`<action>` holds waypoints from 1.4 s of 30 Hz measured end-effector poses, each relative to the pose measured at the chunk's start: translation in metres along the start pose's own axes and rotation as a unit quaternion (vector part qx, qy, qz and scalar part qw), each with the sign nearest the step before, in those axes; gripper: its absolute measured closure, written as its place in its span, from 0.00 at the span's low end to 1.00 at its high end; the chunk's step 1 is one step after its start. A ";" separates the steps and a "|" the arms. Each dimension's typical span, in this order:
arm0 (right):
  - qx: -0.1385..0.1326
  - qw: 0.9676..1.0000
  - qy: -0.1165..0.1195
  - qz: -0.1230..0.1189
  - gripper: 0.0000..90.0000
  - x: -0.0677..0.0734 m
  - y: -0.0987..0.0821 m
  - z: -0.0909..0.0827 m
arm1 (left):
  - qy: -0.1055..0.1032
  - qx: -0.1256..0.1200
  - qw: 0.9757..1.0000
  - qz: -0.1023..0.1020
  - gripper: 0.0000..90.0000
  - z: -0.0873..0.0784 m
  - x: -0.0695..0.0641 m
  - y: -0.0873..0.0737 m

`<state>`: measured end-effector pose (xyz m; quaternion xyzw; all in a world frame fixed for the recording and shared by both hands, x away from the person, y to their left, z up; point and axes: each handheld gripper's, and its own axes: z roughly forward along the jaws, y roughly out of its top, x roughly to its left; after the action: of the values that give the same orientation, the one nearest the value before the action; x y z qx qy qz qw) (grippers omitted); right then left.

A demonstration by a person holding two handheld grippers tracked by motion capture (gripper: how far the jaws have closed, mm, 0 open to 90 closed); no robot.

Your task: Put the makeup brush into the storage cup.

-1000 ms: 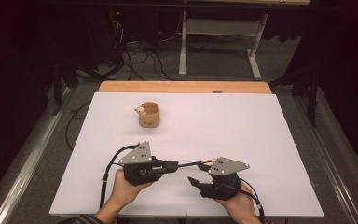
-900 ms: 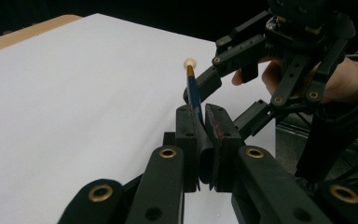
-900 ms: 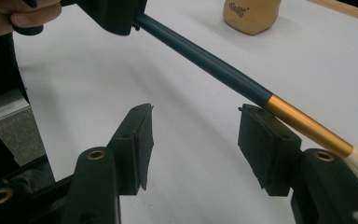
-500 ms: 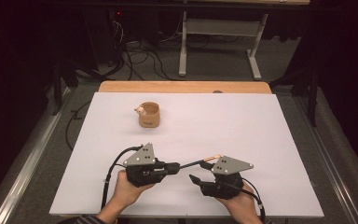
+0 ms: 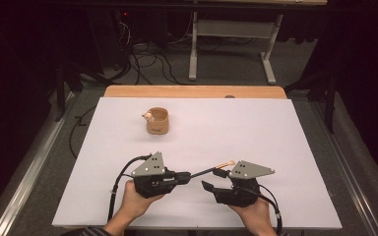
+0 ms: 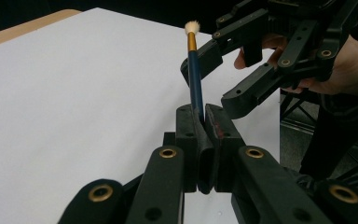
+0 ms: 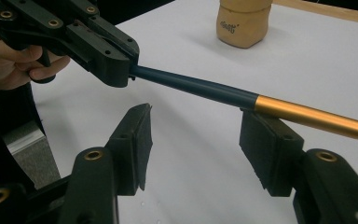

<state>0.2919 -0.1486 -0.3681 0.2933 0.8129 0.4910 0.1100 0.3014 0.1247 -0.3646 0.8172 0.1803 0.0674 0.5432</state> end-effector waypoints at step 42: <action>-0.065 0.988 0.048 0.135 0.49 -0.018 -0.006 0.001 | 0.016 0.002 1.000 0.020 0.94 0.007 -0.010 0.001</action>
<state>0.3047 -0.1610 -0.3757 0.3686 0.7367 0.5665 0.0221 0.2943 0.1141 -0.3658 0.8206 0.1732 0.0912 0.5369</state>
